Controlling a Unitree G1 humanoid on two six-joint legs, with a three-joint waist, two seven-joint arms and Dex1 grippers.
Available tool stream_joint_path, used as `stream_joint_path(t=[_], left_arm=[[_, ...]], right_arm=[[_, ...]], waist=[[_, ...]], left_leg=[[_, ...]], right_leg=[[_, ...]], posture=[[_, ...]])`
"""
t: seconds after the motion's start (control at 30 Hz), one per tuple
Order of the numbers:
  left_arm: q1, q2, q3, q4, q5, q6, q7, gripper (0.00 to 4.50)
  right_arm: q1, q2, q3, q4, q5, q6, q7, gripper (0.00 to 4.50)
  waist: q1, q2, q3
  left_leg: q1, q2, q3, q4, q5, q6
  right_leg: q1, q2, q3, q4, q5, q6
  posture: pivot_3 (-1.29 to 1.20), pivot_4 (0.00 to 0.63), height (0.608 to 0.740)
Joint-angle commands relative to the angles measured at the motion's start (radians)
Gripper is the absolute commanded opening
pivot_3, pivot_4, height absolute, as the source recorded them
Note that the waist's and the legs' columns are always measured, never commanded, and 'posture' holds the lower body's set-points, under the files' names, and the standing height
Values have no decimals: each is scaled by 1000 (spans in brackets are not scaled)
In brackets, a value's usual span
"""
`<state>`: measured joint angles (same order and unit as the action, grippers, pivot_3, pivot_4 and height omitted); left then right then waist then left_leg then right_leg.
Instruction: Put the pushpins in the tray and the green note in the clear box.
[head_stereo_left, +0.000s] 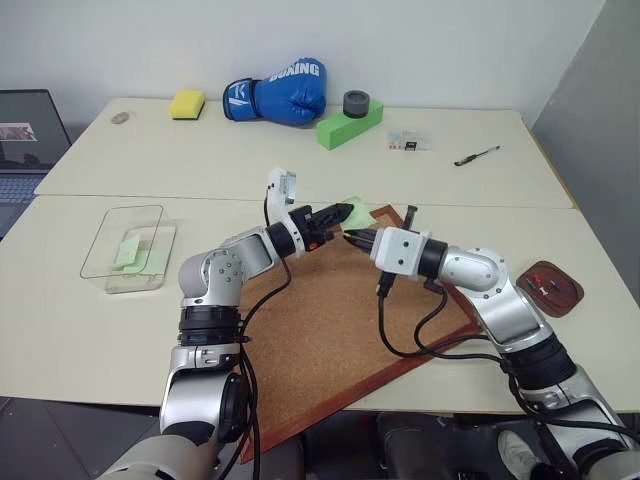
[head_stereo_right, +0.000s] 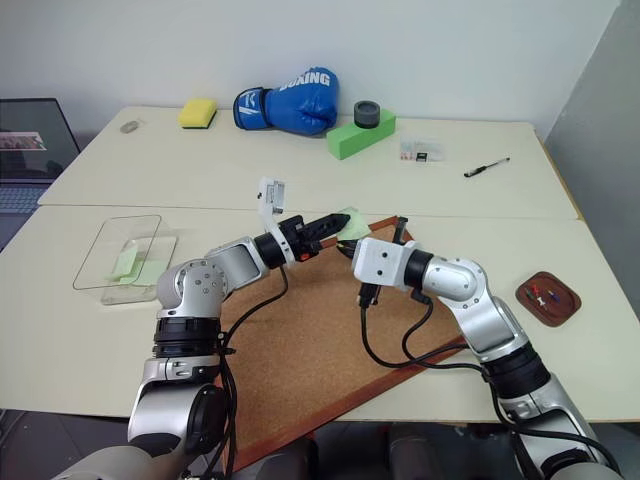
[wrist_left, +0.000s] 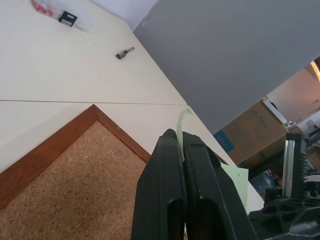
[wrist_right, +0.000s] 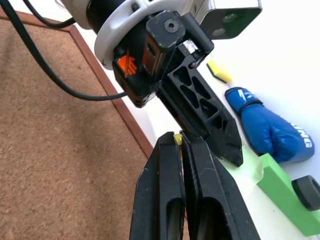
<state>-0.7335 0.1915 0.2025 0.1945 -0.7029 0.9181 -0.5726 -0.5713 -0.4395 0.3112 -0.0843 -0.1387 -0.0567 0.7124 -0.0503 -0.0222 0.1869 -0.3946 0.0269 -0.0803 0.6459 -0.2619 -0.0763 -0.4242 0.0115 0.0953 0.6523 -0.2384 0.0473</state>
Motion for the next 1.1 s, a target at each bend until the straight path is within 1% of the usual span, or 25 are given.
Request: stream_joint_path(t=[0.03,0.37,0.47,0.57,0.63,0.7,0.8,0.87,0.93,1.1], left_arm=[[-15,4,-5,-29,22,-69,4,11],[-5,9,-25,-4,85,-150,18,11],[3,15,-28,-15,83,-146,6,11],[19,32,-38,-56,72,-130,-22,11],[33,46,-52,-81,76,-131,-34,11],[48,66,-71,-107,87,-136,-48,11],[56,80,-81,-134,77,-129,-62,11],[53,86,-87,-146,73,-127,-69,11],[48,88,-90,-149,72,-126,-71,11],[37,86,-104,-156,70,-120,-85,11]], right_arm=[[-25,20,-63,-56,38,-14,-35,0],[23,41,-129,-155,106,55,-64,0],[68,27,-196,-212,126,122,-99,0],[149,-1,-290,-281,158,228,-128,0],[219,-27,-355,-322,156,294,-149,0],[316,-57,-452,-356,139,355,-186,0],[409,-105,-530,-390,118,418,-211,0],[486,-126,-602,-384,103,485,-230,0],[534,-134,-657,-365,100,568,-256,0],[575,-156,-701,-314,106,637,-274,0]], waist=[[0,0,0],[-1,0,0],[-1,0,0],[1,0,0],[4,0,0],[8,0,0],[14,0,0],[16,0,0],[16,0,0],[5,0,0]], left_leg=[[0,0,0,0,0,0],[4,-1,0,1,1,-1],[4,-1,0,1,1,-1],[5,-1,0,1,1,-1],[5,-1,0,1,1,-1],[4,-1,0,1,1,-1],[5,-1,0,1,1,-1],[6,-1,2,1,1,-1],[9,-1,1,1,1,-1],[11,-1,3,1,1,-1]], right_leg=[[0,0,0,1,0,0],[1,0,1,7,0,0],[1,0,1,8,0,0],[2,0,1,8,0,0],[2,0,1,8,0,0],[2,0,1,8,0,0],[2,0,2,7,-1,1],[2,0,3,8,-3,4],[4,1,3,8,-4,5],[5,1,4,10,-4,5]], posture=[[0,150,740],[0,150,740],[0,150,740],[0,150,740],[0,150,740],[0,150,740],[0,150,740],[0,150,740],[0,150,740],[0,150,740]])
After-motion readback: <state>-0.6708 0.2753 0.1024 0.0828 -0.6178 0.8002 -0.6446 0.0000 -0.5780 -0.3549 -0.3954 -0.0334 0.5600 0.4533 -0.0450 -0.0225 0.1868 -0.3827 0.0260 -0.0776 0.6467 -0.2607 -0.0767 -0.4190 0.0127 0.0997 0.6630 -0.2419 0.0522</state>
